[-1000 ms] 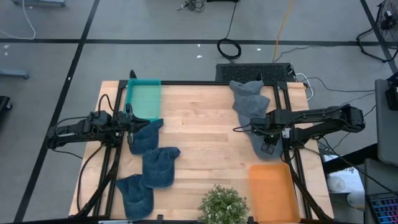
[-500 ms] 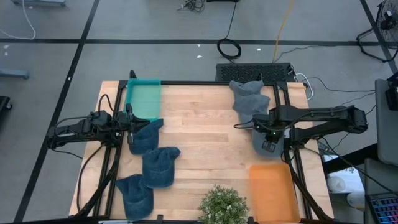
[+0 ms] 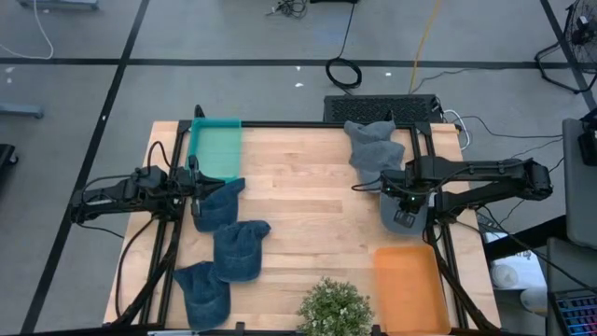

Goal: Pick & Place hat
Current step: Put the bottom gray cap into the green bin

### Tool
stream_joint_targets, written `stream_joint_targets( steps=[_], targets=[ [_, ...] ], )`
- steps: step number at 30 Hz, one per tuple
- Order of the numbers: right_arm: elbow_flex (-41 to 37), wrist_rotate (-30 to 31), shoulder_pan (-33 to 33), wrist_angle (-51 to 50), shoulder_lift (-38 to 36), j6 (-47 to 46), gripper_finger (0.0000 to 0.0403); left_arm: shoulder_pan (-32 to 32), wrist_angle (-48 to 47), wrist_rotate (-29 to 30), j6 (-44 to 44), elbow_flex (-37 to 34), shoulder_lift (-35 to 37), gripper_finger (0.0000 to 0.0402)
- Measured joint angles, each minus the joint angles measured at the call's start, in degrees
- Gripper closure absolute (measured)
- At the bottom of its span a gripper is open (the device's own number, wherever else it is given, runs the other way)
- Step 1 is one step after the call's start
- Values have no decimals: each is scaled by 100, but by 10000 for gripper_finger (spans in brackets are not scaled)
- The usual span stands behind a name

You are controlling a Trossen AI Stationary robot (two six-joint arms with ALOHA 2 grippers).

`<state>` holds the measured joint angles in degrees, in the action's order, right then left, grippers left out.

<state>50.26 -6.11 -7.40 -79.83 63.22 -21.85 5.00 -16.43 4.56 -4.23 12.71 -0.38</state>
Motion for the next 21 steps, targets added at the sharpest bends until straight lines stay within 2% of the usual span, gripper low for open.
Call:
stream_joint_targets(
  steps=[21],
  targets=[
    [21,-13,0,-163,-9,48,403,0,0,0,1,0,0,371]
  ],
)
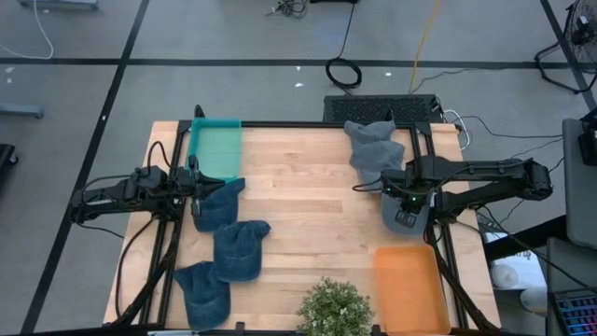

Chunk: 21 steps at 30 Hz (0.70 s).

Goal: Pick & Place hat
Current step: Put the bottom gray cap into the green bin

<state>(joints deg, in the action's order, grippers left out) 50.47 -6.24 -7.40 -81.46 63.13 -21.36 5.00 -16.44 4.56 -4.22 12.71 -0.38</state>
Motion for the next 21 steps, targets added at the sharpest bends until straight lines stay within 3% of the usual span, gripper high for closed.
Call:
stream_joint_targets(
  steps=[21],
  targets=[
    [2244,16,-2,-862,-10,39,403,0,1,0,-1,0,1,371]
  ],
)
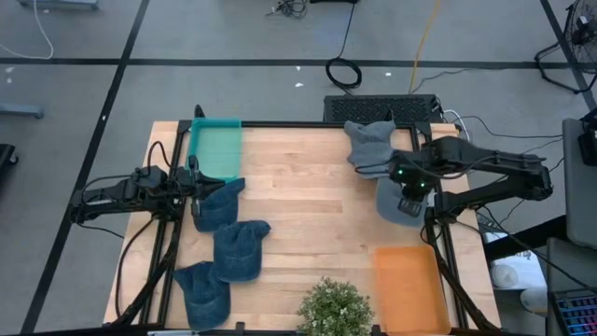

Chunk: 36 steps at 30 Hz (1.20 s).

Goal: Pick & Place hat
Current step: Put the bottom gray cap into the green bin

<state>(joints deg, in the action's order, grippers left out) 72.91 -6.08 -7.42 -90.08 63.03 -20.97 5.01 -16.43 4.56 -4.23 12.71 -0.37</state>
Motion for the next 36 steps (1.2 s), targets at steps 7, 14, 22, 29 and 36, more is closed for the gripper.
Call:
stream_joint_targets(
  steps=[7,14,22,29,36],
  targets=[
    [264,-3,0,4,-5,69,403,-1,0,0,0,0,1,371],
    [279,-553,2,6,-5,68,403,-1,0,0,0,0,-1,371],
    [279,-1239,2,122,-5,66,403,0,0,0,0,0,0,371],
    [279,-1715,2,514,-5,219,403,-1,0,-2,2,0,-1,371],
    [279,-1971,4,806,-5,393,403,-1,0,0,0,0,1,371]
  ],
)
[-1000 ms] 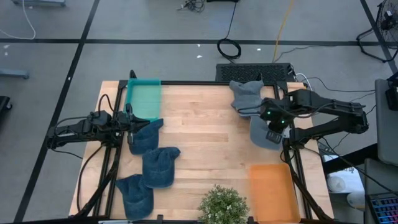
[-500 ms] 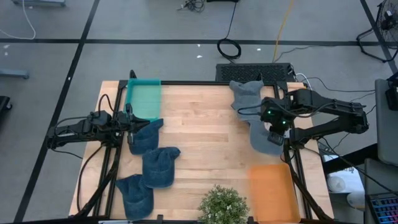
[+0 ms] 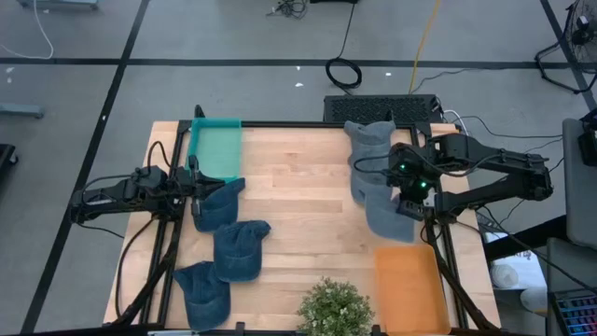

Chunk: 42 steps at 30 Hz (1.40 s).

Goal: Pick & Place hat
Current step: Put the bottom gray cap into the green bin

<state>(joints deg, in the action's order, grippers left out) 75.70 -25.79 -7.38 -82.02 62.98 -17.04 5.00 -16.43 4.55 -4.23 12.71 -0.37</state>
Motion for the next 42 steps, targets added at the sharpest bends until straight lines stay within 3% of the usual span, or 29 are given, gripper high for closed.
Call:
stream_joint_targets(
  steps=[9,22,31,42],
  targets=[
    [0,11,0,319,0,486,403,1,0,0,0,0,-1,371],
    [-4,235,-4,1712,2,1563,403,0,0,0,0,0,0,371],
    [-75,2002,-4,2571,2,2127,403,0,0,0,0,0,0,371],
    [-981,4116,-20,4452,4,3010,402,0,0,0,0,0,-2,371]
  ],
)
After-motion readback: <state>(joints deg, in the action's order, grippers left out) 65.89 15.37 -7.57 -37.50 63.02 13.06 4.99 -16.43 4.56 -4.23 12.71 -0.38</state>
